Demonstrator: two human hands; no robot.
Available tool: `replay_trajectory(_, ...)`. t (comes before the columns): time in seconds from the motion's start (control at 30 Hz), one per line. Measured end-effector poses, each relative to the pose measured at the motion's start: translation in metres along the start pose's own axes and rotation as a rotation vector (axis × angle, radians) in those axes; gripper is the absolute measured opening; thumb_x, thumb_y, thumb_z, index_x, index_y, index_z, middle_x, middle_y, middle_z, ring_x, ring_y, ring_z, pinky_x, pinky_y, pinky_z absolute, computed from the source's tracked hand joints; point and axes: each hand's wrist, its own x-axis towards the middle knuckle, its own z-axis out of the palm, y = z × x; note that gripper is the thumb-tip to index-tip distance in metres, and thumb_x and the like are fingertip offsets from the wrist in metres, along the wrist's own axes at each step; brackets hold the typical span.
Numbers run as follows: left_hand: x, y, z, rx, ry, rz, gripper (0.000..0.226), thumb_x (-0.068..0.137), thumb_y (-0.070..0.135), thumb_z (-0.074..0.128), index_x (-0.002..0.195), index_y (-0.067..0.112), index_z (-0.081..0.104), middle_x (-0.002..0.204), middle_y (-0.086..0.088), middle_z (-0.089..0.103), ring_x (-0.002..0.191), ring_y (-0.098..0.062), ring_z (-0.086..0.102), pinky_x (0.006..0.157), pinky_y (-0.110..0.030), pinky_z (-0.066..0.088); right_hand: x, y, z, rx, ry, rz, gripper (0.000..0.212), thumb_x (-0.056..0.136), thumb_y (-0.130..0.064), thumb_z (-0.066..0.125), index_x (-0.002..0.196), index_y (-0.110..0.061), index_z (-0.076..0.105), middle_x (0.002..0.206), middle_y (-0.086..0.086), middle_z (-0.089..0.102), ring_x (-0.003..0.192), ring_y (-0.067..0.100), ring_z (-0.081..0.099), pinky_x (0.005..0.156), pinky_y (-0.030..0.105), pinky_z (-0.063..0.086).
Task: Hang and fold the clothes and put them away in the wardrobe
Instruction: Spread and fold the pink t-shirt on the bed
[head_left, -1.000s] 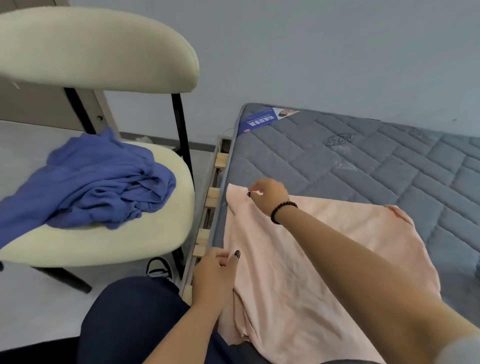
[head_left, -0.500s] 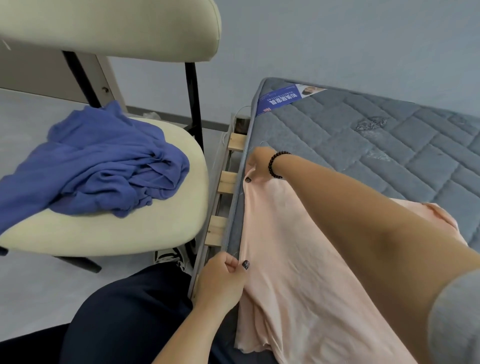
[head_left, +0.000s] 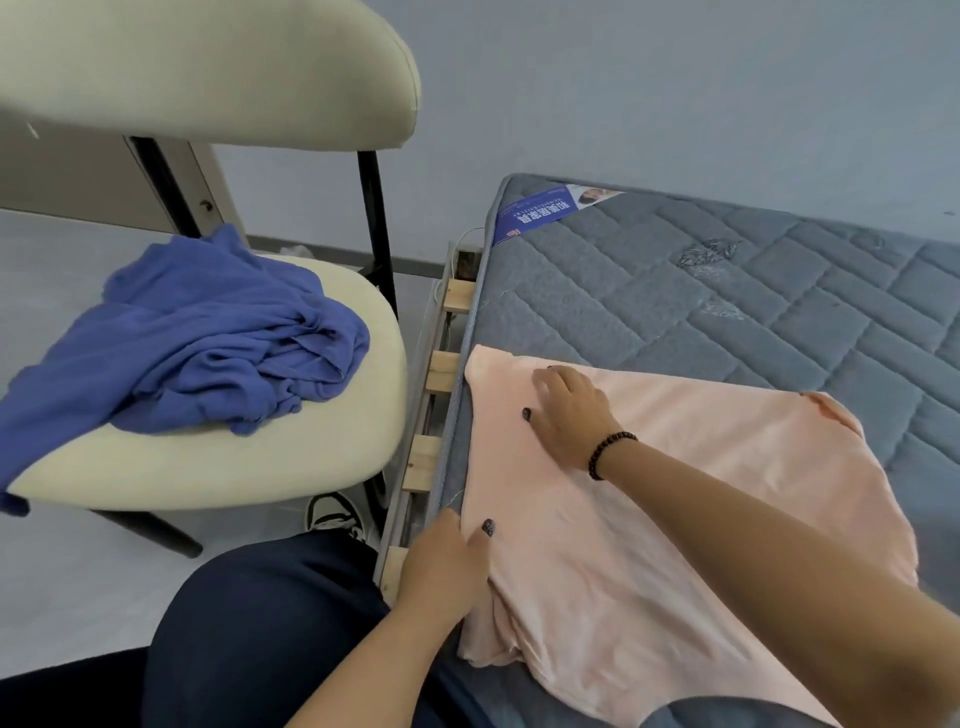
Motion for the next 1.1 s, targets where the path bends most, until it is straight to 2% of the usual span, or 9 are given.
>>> replay_trajectory(0.2,-0.005,0.004,-0.009,-0.059,0.251,0.002,0.016,0.102,0.023,0.038,0.099,0.008,0.043,0.095,-0.01,0.055,0.077,-0.019,0.05,0.055,-0.029,0.031,-0.094,0.076,0.0,-0.069,0.001,0.226,0.055,0.097,-0.044,0.035,0.145,-0.019,0.023,0.156,0.006,0.015,0.145,0.025,0.008,0.117,0.042,0.012)
replay_trajectory(0.37,-0.02,0.001,-0.005,0.039,0.29,0.013,0.019,0.098,0.025,0.048,0.104,0.008,0.041,0.105,-0.013,0.057,0.075,-0.019,0.053,0.058,-0.032,0.039,-0.159,0.124,-0.006,-0.126,0.013,0.341,0.064,0.096,-0.053,0.022,0.151,-0.021,0.011,0.16,0.004,0.002,0.147,0.023,-0.001,0.12,0.042,0.002)
replay_trajectory(0.47,-0.029,0.006,0.007,0.433,0.432,0.121,0.041,0.092,0.024,0.056,0.127,0.01,0.039,0.129,-0.011,0.043,0.108,-0.031,0.051,0.08,-0.041,0.045,-0.195,0.145,-0.005,-0.129,0.039,0.459,0.075,0.089,-0.061,0.007,0.151,-0.019,0.009,0.16,0.007,0.002,0.147,0.025,0.0,0.12,0.042,-0.001)
replay_trajectory(0.53,-0.032,0.014,0.026,0.652,0.472,0.409,0.053,0.08,0.019,0.069,0.126,0.008,0.046,0.132,-0.016,0.045,0.114,-0.035,0.048,0.084,-0.048,0.047,-0.219,0.151,-0.003,-0.123,0.07,0.511,0.086,0.081,-0.062,-0.004,0.15,-0.016,0.018,0.159,0.01,0.009,0.146,0.027,0.006,0.119,0.04,-0.002)
replay_trajectory(0.63,-0.039,0.026,0.07,0.74,0.338,0.938,0.064,0.059,0.017,0.083,0.115,0.011,0.052,0.124,-0.015,0.051,0.107,-0.031,0.051,0.076,-0.045,0.052,-0.251,0.16,0.004,-0.041,0.219,0.575,0.075,0.085,-0.053,0.014,0.139,-0.009,0.043,0.15,0.015,0.032,0.14,0.035,0.024,0.116,0.048,0.015)
replay_trajectory(0.73,-0.054,0.036,0.115,0.797,0.063,1.233,0.057,0.063,0.031,0.074,0.115,0.018,0.055,0.126,-0.009,0.052,0.106,-0.026,0.057,0.076,-0.035,0.054,-0.279,0.169,0.009,0.157,0.531,0.675,0.052,0.088,-0.039,0.039,0.121,-0.004,0.056,0.129,0.02,0.051,0.121,0.039,0.045,0.103,0.042,0.032)
replay_trajectory(0.83,-0.063,0.042,0.151,0.901,-0.022,1.298,0.05,0.069,0.042,0.06,0.114,0.021,0.058,0.121,-0.004,0.057,0.099,-0.022,0.056,0.072,-0.032,0.053,-0.292,0.176,0.0,0.518,0.726,0.832,0.033,0.09,-0.018,0.057,0.119,-0.002,0.056,0.111,0.017,0.057,0.104,0.032,0.05,0.089,0.03,0.038)
replay_trajectory(0.97,-0.064,0.049,0.173,0.962,0.022,1.26,0.045,0.074,0.038,0.047,0.112,0.02,0.063,0.111,-0.001,0.062,0.089,-0.025,0.056,0.065,-0.036,0.051,-0.291,0.199,-0.012,0.708,0.677,1.001,0.057,0.085,-0.026,0.066,0.134,-0.008,0.044,0.103,0.005,0.057,0.098,0.021,0.055,0.091,0.035,0.046)
replay_trajectory(1.1,-0.061,0.051,0.177,0.955,0.03,1.303,0.046,0.073,0.035,0.049,0.113,0.017,0.06,0.106,-0.003,0.061,0.084,-0.026,0.055,0.06,-0.037,0.05,-0.292,0.212,-0.019,0.736,0.618,1.073,0.058,0.086,-0.037,0.065,0.132,-0.009,0.044,0.123,0.007,0.043,0.099,0.017,0.049,0.088,0.028,0.041)
